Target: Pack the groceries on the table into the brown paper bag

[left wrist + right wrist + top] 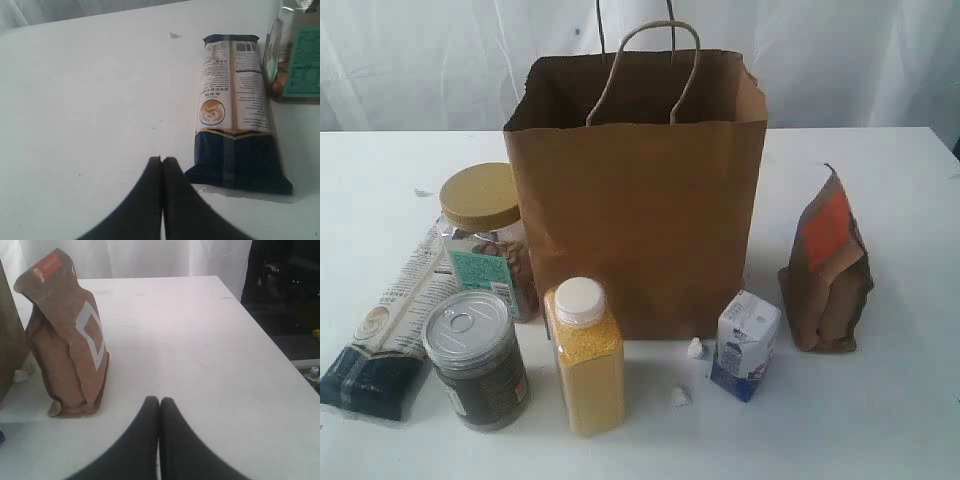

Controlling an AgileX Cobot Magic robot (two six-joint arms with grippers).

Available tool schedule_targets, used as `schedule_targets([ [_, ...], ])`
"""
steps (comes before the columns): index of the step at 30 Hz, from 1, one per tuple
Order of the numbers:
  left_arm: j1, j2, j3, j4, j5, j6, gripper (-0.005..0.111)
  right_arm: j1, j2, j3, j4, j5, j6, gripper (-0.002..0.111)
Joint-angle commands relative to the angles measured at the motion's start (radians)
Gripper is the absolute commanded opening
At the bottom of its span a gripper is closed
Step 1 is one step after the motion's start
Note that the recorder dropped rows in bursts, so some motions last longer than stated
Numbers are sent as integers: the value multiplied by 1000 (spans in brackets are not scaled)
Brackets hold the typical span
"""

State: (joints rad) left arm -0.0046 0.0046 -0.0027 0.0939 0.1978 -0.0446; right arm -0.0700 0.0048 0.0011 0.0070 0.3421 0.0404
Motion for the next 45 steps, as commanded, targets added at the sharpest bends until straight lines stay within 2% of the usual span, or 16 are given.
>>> schedule_targets([
  [1, 3, -5, 3, -3, -4, -3, 0, 3, -5, -1, -1, -6, 1, 0],
  [14, 3, -5, 3, -3, -4, -3, 0, 3, -5, -1, -1, -6, 1, 0],
  [20, 3, -5, 3, -3, -4, -3, 0, 3, -5, -1, -68, -66, -115, 0],
  [23, 3, -5, 3, -3, -4, -3, 0, 3, -5, -1, -68, -150, -180, 0],
  [34, 3, -5, 3, -3, -4, -3, 0, 3, -5, -1, -60, -670, -166, 0],
  [40, 3, -5, 3, -3, -4, -3, 0, 3, -5, -1, -60, -711, -166, 0],
  [43, 3, -5, 3, -3, -4, -3, 0, 3, -5, -1, -60, -751, -52, 0],
  [45, 3, -5, 3, -3, -4, -3, 0, 3, -5, -1, -59, -894, 137, 0],
])
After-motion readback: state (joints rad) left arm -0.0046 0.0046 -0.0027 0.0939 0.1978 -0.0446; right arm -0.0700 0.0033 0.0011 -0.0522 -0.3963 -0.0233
